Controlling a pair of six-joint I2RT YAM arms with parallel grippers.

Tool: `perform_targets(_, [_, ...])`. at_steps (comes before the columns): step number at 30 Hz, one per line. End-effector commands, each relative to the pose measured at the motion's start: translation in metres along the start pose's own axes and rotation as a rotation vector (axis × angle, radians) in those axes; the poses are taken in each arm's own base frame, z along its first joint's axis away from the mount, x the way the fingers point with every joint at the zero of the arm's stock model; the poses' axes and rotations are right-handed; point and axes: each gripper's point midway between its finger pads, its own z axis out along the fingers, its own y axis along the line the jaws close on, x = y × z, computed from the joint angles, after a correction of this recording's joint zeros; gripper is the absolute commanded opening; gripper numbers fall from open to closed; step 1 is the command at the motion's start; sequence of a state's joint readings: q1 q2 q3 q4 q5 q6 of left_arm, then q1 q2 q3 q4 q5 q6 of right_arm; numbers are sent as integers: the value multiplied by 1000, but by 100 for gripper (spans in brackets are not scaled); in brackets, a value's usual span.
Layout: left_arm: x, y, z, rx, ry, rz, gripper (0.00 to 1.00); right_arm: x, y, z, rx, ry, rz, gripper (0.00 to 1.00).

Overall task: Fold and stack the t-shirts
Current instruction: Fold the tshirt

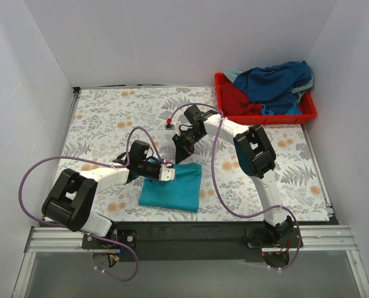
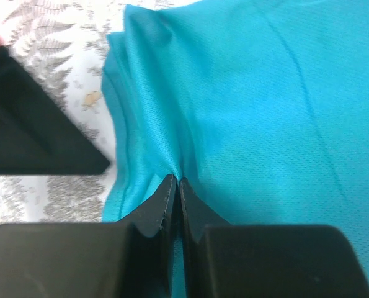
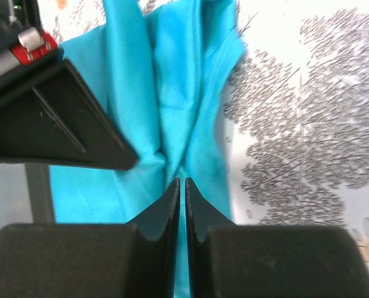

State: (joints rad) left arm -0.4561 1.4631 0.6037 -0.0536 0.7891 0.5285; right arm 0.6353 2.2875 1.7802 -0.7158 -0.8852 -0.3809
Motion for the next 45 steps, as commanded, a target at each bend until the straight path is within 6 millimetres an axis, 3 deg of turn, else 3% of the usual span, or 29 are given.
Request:
perform_targets(1, [-13,-9,-2,9,-39,61,0,-16,0,-10,36,-4,-70,12])
perform_targets(7, [-17,-30,1,43,-45,98,0,-4,-15,5,13,28,-108,11])
perform_targets(17, [-16,-33,-1,44,-36,106,0,26,23,18,-140,73,-220,4])
perform_targets(20, [-18,-30,-1,36,-36,116,0,36,18,25,-127,110,-224,3])
perform_targets(24, [-28,-14,-7,-13,-41,152,0,51,2,36,-114,153,-185,1])
perform_targets(31, [-47,18,-14,-143,-74,248,0,70,2,41,-176,183,-234,2])
perform_targets(36, [-46,41,-14,-226,-58,278,0,76,3,41,-190,193,-235,2])
perform_targets(40, [-33,53,-14,-258,-34,277,0,75,4,41,-193,191,-235,2])
perform_targets(45, [-27,47,-11,-226,-29,277,0,68,-1,39,-174,188,-236,2])
